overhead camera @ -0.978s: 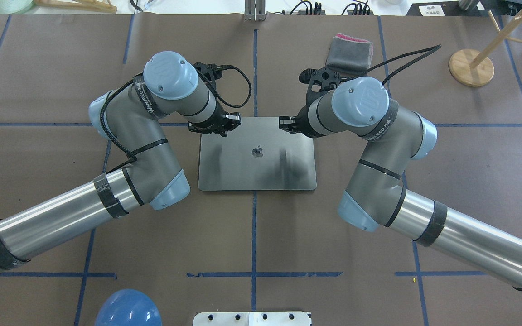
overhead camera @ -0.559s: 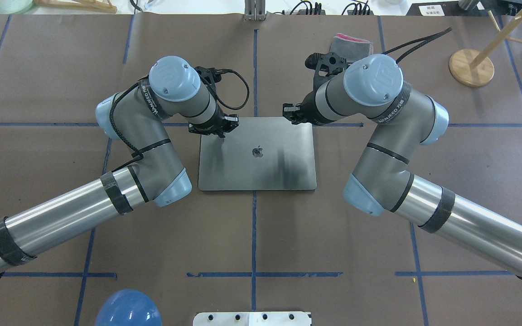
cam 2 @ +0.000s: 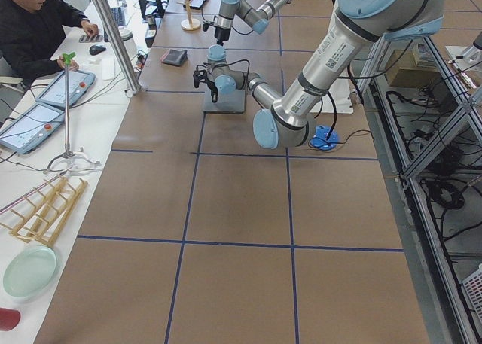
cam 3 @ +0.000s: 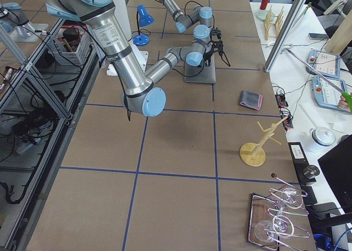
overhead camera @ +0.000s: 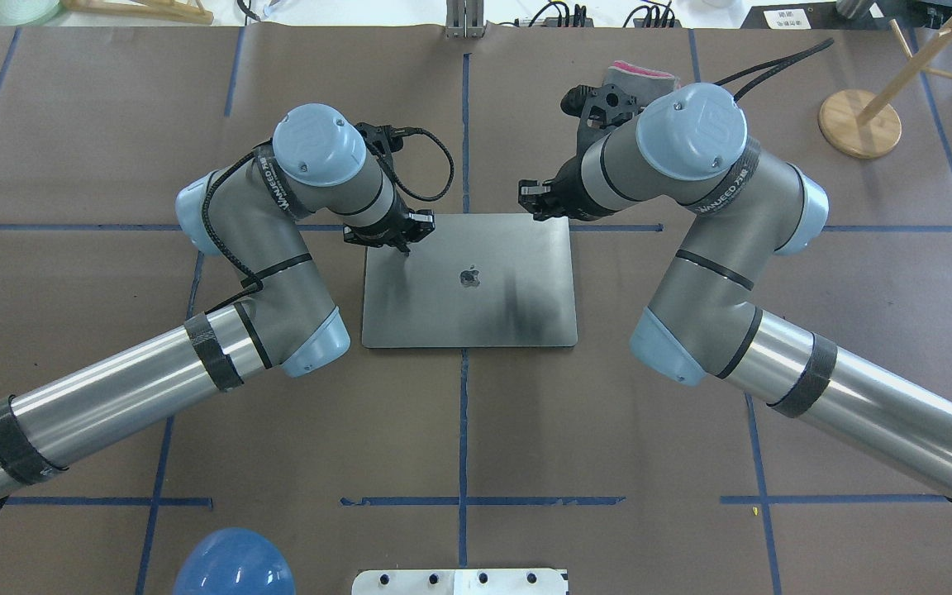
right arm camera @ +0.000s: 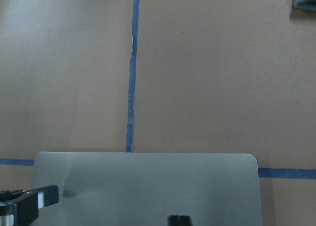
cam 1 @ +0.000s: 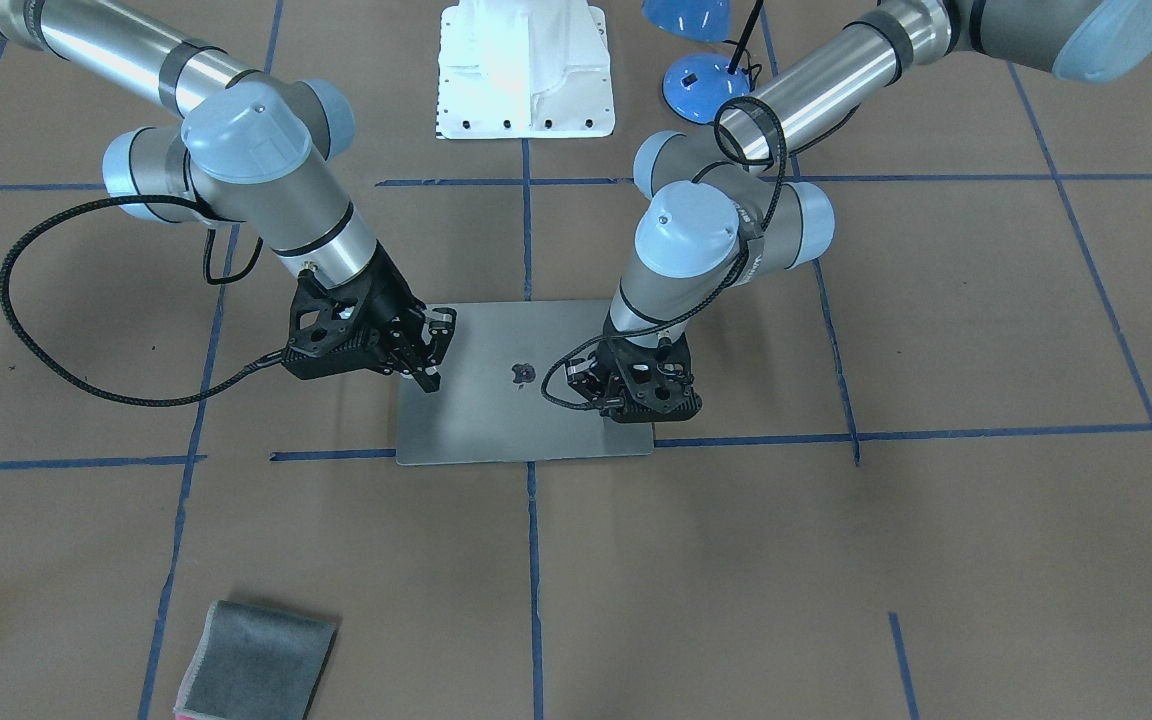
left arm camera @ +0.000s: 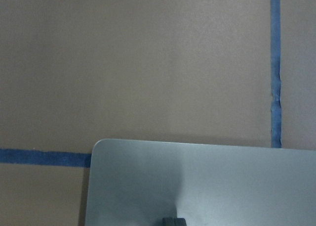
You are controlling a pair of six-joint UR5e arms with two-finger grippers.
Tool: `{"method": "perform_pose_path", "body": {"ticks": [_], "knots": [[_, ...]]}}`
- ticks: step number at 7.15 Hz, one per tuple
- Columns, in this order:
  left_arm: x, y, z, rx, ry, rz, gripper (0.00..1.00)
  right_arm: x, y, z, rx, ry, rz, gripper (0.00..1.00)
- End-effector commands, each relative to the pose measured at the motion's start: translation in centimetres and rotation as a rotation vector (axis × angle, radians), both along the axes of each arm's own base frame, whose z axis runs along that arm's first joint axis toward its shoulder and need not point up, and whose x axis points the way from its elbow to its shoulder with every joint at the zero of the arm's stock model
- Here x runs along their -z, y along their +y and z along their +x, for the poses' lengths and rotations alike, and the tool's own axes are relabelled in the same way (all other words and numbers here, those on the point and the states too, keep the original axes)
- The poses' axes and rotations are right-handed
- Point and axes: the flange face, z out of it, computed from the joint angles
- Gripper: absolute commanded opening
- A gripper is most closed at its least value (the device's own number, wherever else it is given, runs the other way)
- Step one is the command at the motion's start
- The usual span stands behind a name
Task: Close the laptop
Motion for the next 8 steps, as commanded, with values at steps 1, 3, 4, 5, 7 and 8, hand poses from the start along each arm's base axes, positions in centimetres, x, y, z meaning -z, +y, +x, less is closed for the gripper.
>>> {"method": "perform_pose_path", "body": {"ticks": [1, 3, 4, 5, 7, 8], "knots": [[1.5, -2.1, -4.3, -0.005, 0.046, -0.039, 0.99, 0.1, -1.1, 3.4, 0.021, -0.021, -0.035, 1.00], [1.3, -2.2, -14.7, -0.008, 0.053, -0.145, 1.00, 0.4, -0.2, 8.7, -0.007, 0.074, -0.110, 1.00], [0.0, -0.7, -20.4, -0.048, 0.017, -0.076, 1.00, 0.2, 0.3, 12.2, 0.032, 0.172, -0.063, 1.00], [-1.2, 1.4, -25.6, -0.111, -0.067, -0.011, 1.00, -1.1, 1.0, 16.3, 0.106, 0.291, 0.004, 1.00], [-5.7, 4.2, -37.3, -0.219, -0.209, 0.104, 1.00, -8.1, 2.5, 26.6, 0.209, 0.413, 0.109, 1.00], [-11.2, 5.0, -44.6, -0.227, -0.261, 0.127, 1.00, -12.5, 3.0, 31.5, 0.264, 0.396, 0.096, 1.00]]}}
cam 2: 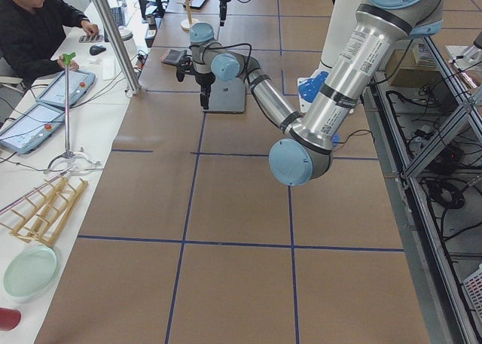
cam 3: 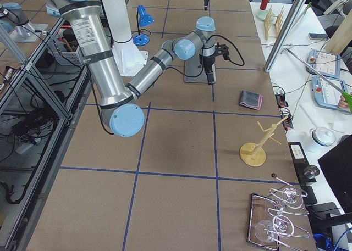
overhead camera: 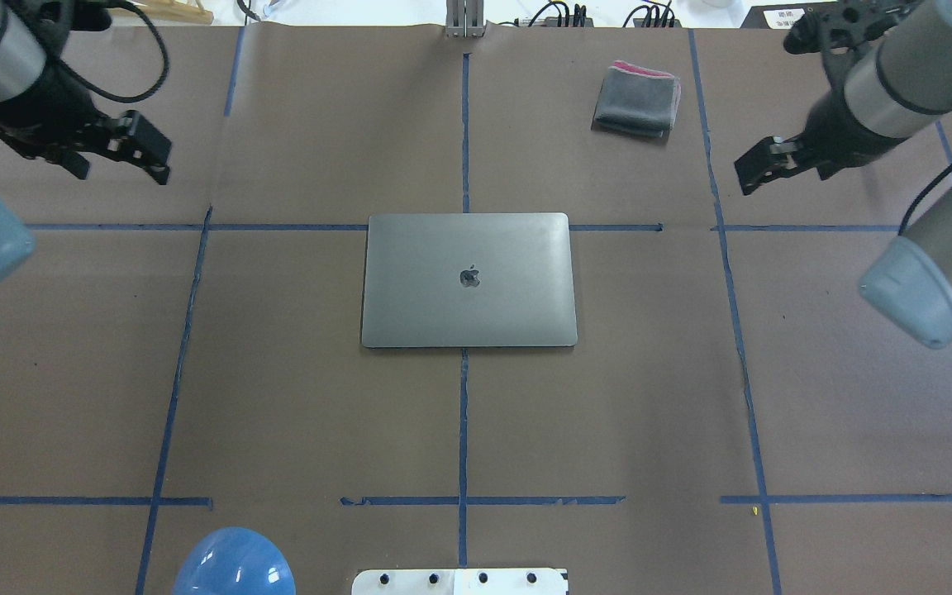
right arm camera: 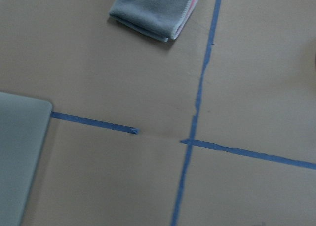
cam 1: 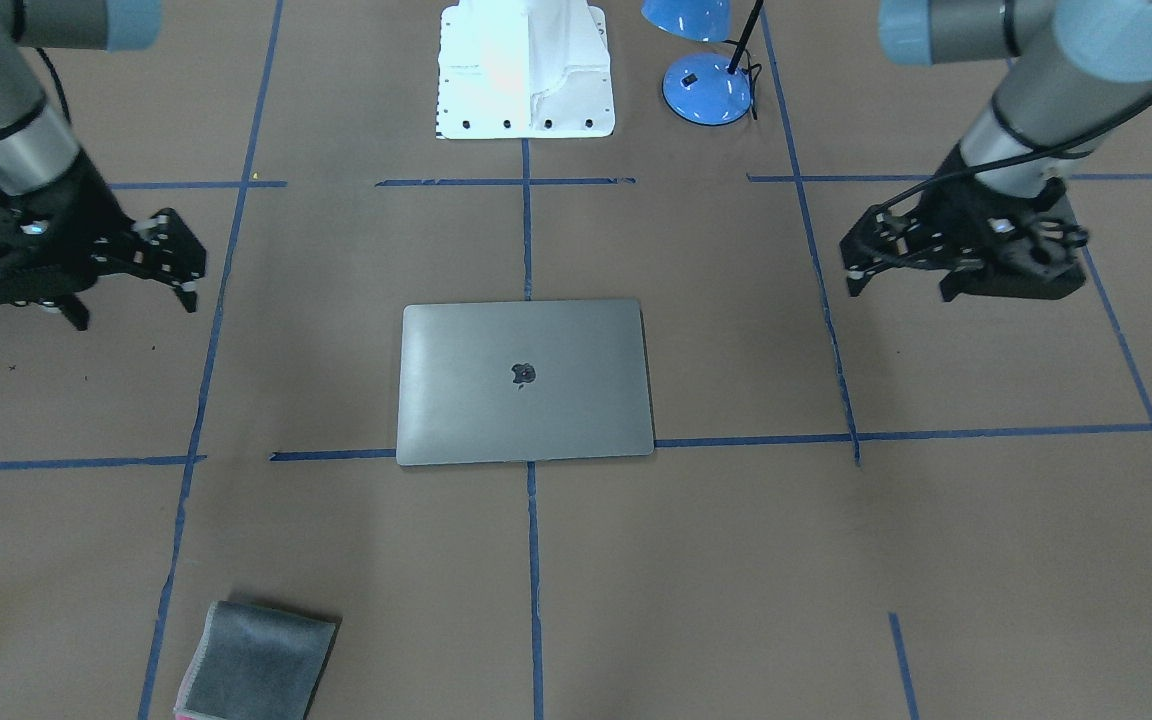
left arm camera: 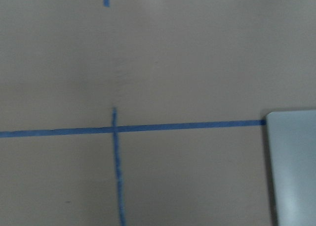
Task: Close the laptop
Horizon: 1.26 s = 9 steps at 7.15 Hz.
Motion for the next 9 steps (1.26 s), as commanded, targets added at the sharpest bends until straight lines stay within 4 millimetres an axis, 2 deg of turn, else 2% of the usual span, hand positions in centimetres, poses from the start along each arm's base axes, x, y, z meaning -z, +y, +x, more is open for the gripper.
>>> {"method": "perform_pose_path", "body": {"ticks": [1, 2, 3, 4, 5, 6, 7, 9], "knots": [[-11.1, 2.7, -15.9, -0.070, -0.073, 0.064, 1.00, -9.9, 1.9, 13.0, 0.118, 0.006, 0.016, 1.00], [-17.0, 2.8, -22.0, -0.099, -0.060, 0.064, 1.00, -15.0, 2.9, 19.1, 0.141, 0.001, 0.021, 1.00], [-23.7, 2.6, -25.7, -0.127, -0.021, 0.022, 1.00, -20.4, 3.2, 24.7, 0.127, -0.031, -0.004, 1.00], [-27.9, 2.7, -27.1, -0.130, 0.005, -0.030, 1.00, -24.7, 4.2, 28.5, 0.084, -0.085, -0.053, 1.00], [-30.3, 3.4, -27.5, -0.116, 0.012, -0.084, 1.00, -26.7, 4.5, 29.9, 0.050, -0.110, -0.091, 1.00], [-32.4, 4.9, -27.8, -0.106, 0.016, -0.126, 1.00, -28.2, 5.7, 30.1, 0.045, -0.079, -0.127, 1.00], [-33.2, 5.2, -27.8, -0.106, 0.014, -0.140, 1.00, -30.2, 7.2, 30.4, 0.050, -0.022, -0.154, 1.00], [-34.2, 5.2, -27.7, -0.106, 0.017, -0.159, 1.00, -32.5, 9.1, 30.7, 0.045, -0.011, -0.206, 1.00]]}}
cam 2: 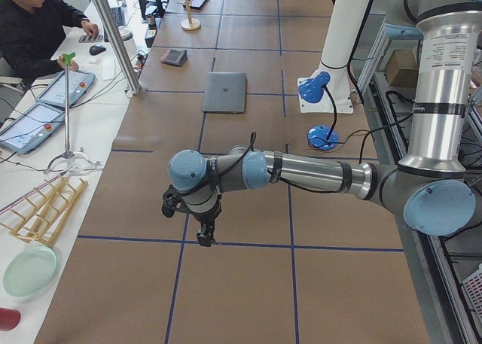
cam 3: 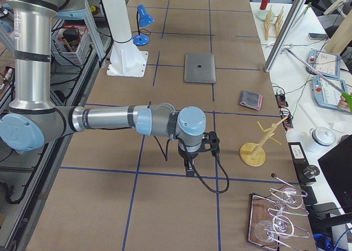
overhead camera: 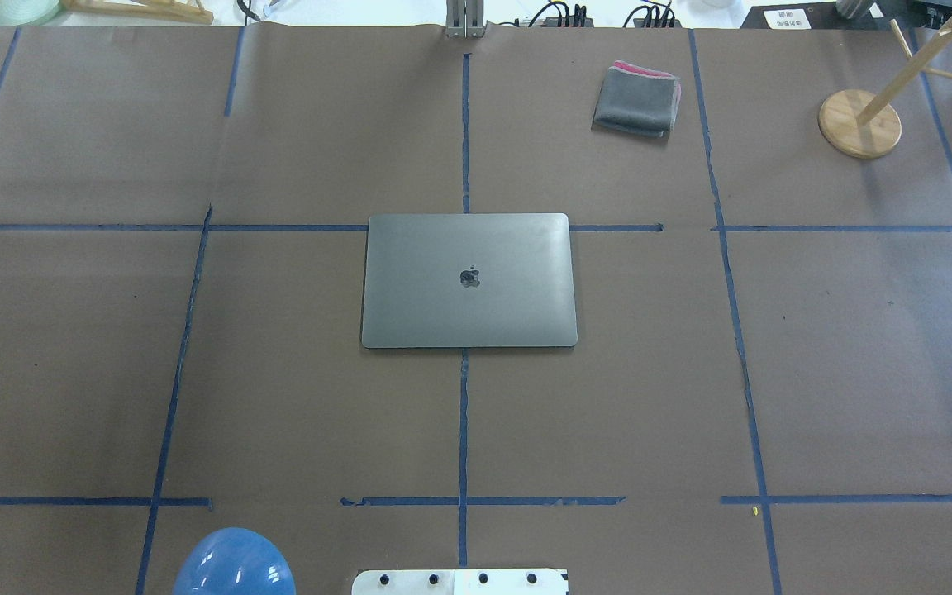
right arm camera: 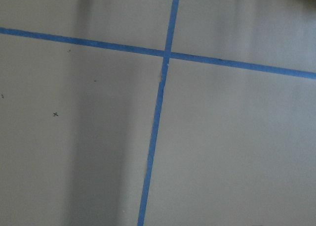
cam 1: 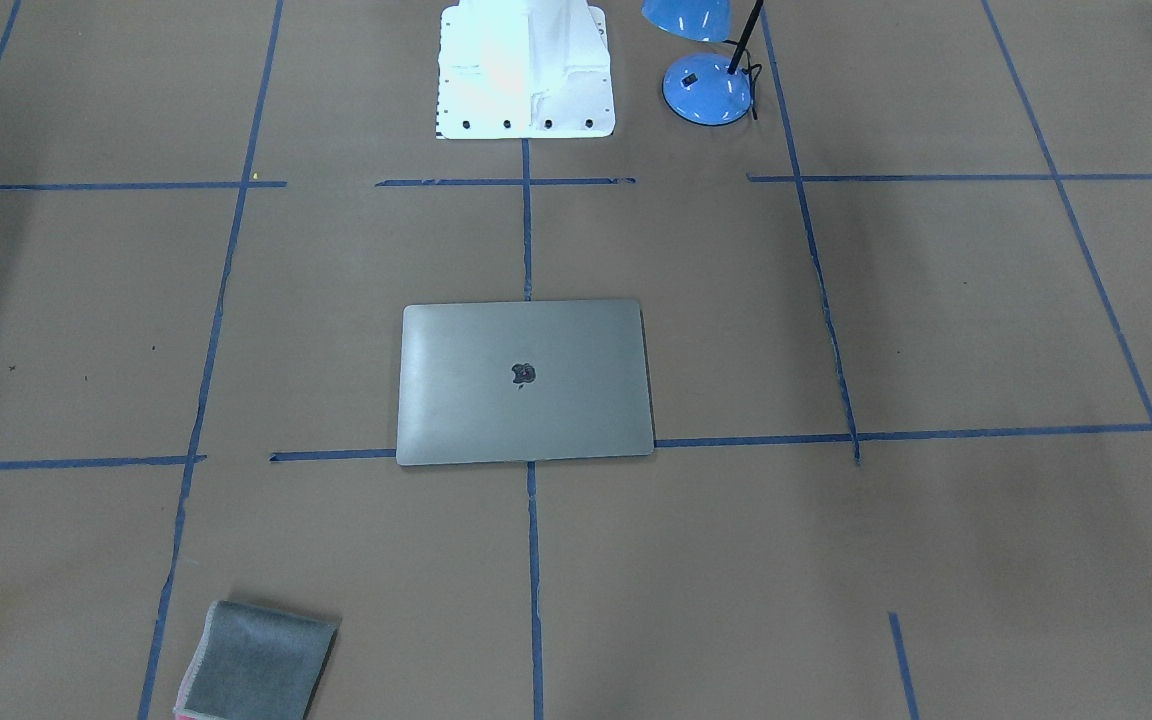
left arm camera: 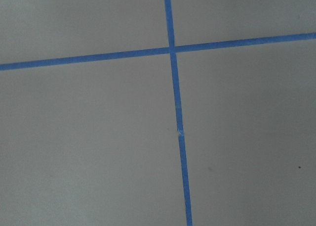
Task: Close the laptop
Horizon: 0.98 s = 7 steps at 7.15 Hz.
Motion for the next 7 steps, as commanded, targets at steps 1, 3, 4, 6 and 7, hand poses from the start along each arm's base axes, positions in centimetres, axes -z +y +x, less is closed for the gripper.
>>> {"method": "perform_pose_path", "body": {"ticks": [1, 3, 4, 6, 7], "knots": [[-0.8, 0.0, 0.0, 0.001, 0.001, -0.002, 1.00, -2.0, 1.9, 0.5, -0.013, 0.008, -0.044, 1.00], [-2.2, -0.4, 0.0, 0.009, -0.001, 0.001, 1.00, -2.0, 2.1, 1.0, -0.028, -0.002, -0.049, 1.00], [-1.8, -0.4, 0.0, 0.035, -0.005, -0.015, 1.00, -2.0, 2.1, 1.0, -0.036, -0.001, -0.056, 1.00], [-1.5, -0.5, 0.0, 0.036, -0.005, -0.008, 1.00, -2.2, 2.2, 1.0, -0.038, -0.001, -0.068, 1.00], [-1.4, -0.4, 0.0, 0.036, -0.005, -0.005, 1.00, -2.3, 2.3, 1.0, -0.038, 0.000, -0.074, 1.00]]}}
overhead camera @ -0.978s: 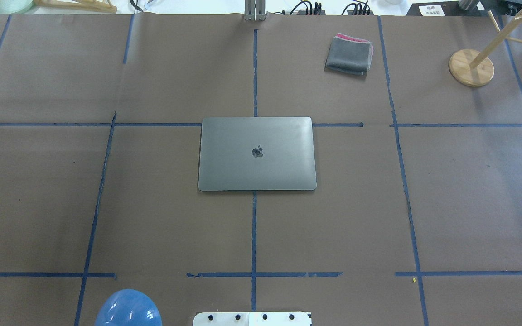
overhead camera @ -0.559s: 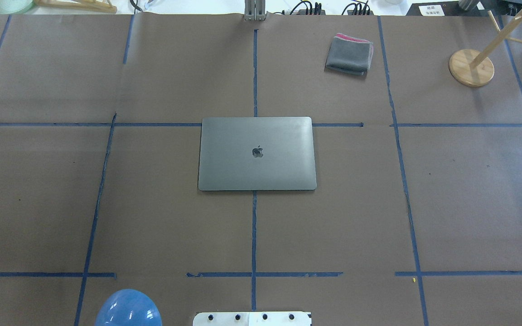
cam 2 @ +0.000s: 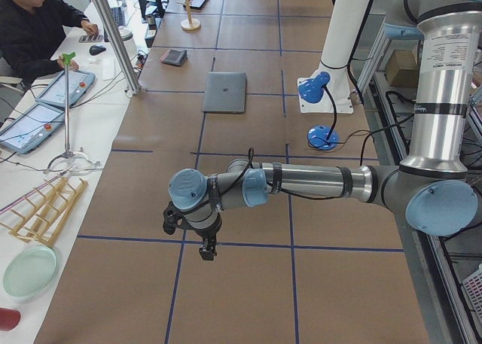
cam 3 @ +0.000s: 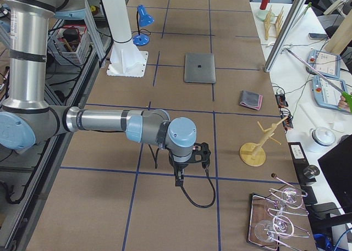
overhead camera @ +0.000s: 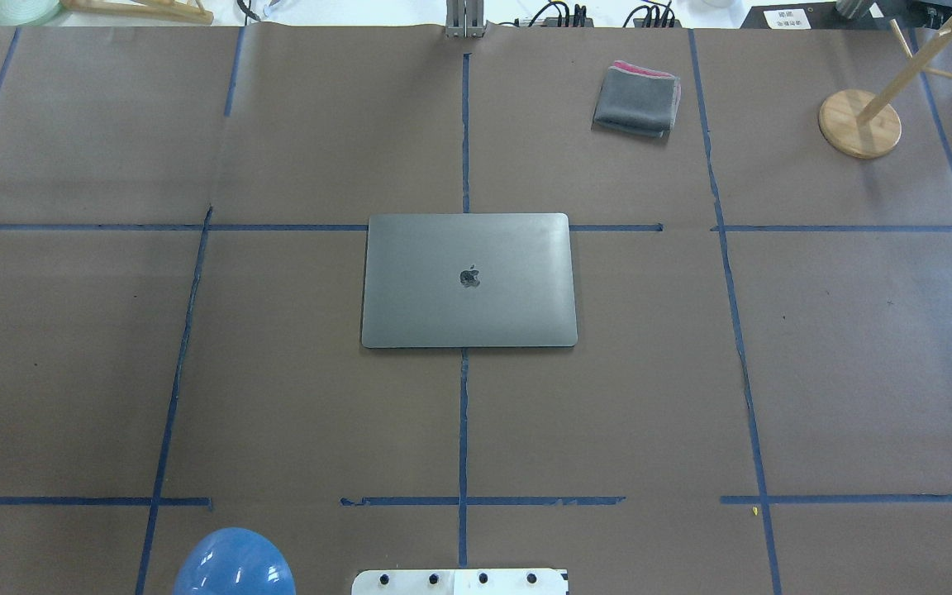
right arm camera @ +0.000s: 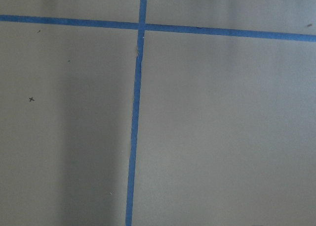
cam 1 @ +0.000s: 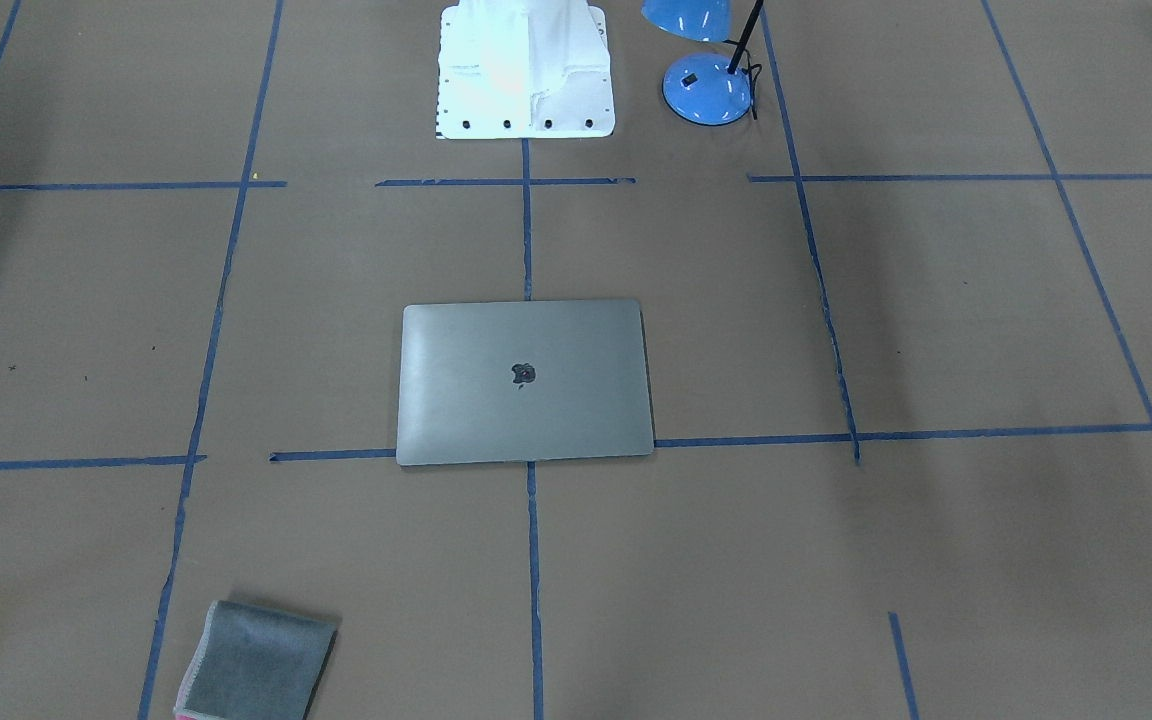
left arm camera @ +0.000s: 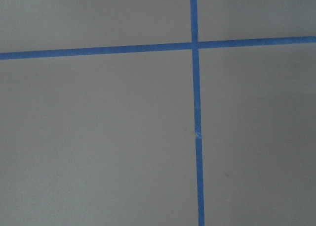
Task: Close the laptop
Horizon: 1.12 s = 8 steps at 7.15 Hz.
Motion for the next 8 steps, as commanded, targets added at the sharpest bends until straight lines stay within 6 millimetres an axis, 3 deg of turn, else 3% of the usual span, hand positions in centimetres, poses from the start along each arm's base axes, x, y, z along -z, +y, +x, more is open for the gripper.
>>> {"method": "perform_pose_path", "body": {"ticks": [1, 8], "knots": [[0.12, 0.09, 0.00, 0.001, 0.000, 0.002, 1.00, -0.13, 0.07, 0.00, -0.001, -0.001, -0.009, 1.00], [-0.17, -0.14, 0.06, 0.000, 0.000, -0.004, 1.00, -0.53, 0.54, -0.29, -0.010, -0.017, -0.028, 1.00]]}}
